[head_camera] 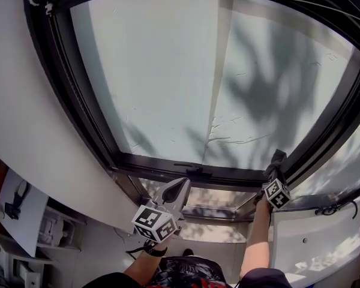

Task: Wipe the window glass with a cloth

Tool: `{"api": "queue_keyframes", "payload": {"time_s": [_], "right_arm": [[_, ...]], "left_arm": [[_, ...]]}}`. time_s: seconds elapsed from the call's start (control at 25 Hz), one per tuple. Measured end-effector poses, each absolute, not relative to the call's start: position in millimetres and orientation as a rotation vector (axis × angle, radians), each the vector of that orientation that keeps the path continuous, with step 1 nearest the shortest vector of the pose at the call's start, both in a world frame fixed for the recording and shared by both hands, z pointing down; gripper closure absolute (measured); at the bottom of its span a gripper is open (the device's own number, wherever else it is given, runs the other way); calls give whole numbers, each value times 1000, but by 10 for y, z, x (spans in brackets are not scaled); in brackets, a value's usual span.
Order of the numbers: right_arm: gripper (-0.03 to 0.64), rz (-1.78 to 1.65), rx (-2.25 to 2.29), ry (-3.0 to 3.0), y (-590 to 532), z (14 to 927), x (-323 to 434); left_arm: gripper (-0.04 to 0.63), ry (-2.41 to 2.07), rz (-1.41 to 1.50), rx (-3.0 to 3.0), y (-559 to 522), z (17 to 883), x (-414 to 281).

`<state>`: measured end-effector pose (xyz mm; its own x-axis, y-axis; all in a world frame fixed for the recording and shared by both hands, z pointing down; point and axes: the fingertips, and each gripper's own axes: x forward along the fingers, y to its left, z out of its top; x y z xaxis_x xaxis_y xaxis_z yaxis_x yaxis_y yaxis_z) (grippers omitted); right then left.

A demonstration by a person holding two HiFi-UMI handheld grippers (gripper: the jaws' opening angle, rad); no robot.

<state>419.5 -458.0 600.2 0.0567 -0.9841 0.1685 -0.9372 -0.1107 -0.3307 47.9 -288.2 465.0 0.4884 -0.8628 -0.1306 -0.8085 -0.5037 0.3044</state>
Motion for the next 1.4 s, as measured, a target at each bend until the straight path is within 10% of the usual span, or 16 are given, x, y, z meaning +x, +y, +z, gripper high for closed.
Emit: {"api": "queue_keyframes", "payload": {"time_s": [0.76,1.08,1.4], "right_arm": [[598,-394,-775,3200,-3927,6103,-2245],[598,-233,-878,3402,-4094,6419,-2941],[597,-228,-1213,3295,-4407,6463,-1684]], "left_arm": [[595,-2200,-382,2107,-1627,4579,-2132],[595,-2271,-360,2044,-1499,4545,-2640],[595,-2072,-343,2248,-1917,4530,-2253]]}}
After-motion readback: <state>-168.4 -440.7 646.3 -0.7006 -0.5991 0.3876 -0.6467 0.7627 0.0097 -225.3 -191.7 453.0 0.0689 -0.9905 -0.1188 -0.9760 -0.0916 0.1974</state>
